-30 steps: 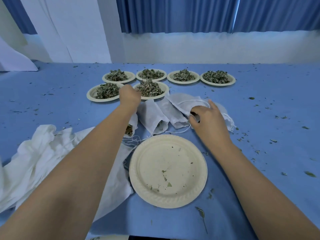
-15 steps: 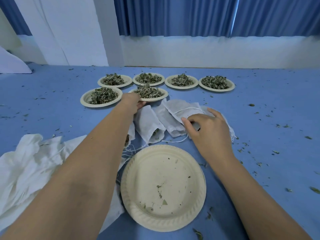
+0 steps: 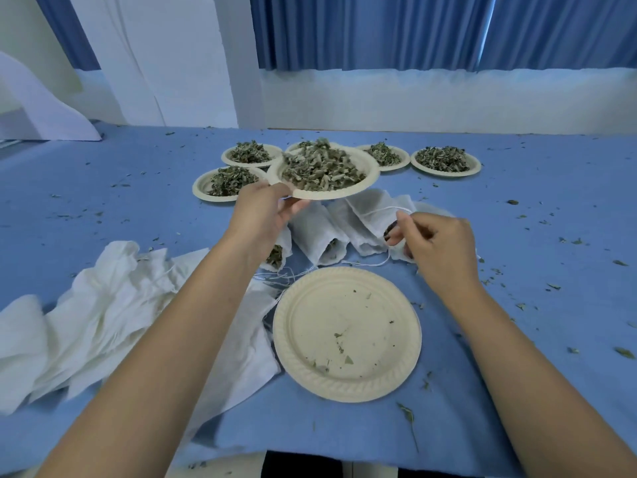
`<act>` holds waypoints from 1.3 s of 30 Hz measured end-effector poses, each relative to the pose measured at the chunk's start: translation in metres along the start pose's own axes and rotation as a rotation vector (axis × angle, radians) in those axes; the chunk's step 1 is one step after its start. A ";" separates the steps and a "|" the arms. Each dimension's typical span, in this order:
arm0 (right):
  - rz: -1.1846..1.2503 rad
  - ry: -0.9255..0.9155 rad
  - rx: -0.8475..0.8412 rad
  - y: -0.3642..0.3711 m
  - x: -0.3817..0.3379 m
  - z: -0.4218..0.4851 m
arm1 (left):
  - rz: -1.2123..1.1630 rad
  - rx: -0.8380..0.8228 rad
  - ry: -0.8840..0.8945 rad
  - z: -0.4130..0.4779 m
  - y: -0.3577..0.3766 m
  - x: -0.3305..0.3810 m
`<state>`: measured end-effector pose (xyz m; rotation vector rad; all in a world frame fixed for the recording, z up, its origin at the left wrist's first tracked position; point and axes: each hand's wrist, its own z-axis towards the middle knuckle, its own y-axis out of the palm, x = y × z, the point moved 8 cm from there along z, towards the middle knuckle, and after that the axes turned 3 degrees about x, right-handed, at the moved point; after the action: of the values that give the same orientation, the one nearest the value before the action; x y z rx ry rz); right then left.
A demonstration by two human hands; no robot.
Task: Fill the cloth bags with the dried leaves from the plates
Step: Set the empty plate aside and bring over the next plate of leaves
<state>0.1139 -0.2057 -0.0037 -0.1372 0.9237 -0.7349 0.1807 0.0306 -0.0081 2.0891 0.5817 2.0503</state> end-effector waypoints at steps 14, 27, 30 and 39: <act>0.114 0.335 -0.562 0.035 0.019 -0.015 | 0.353 -0.564 -0.402 -0.076 -0.031 -0.027; 0.005 0.129 -0.781 0.049 0.020 -0.027 | 1.746 -0.500 -0.074 -0.075 -0.056 -0.027; -0.017 0.070 -0.765 0.051 0.016 -0.029 | 1.760 -0.498 -0.037 -0.076 -0.055 -0.028; -0.234 -0.095 -0.622 0.045 0.003 -0.021 | 1.423 0.083 0.544 -0.070 -0.027 0.038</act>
<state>0.1218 -0.1699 -0.0373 -0.8325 1.0307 -0.6273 0.1067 0.0588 0.0201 2.1378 -1.2166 3.2734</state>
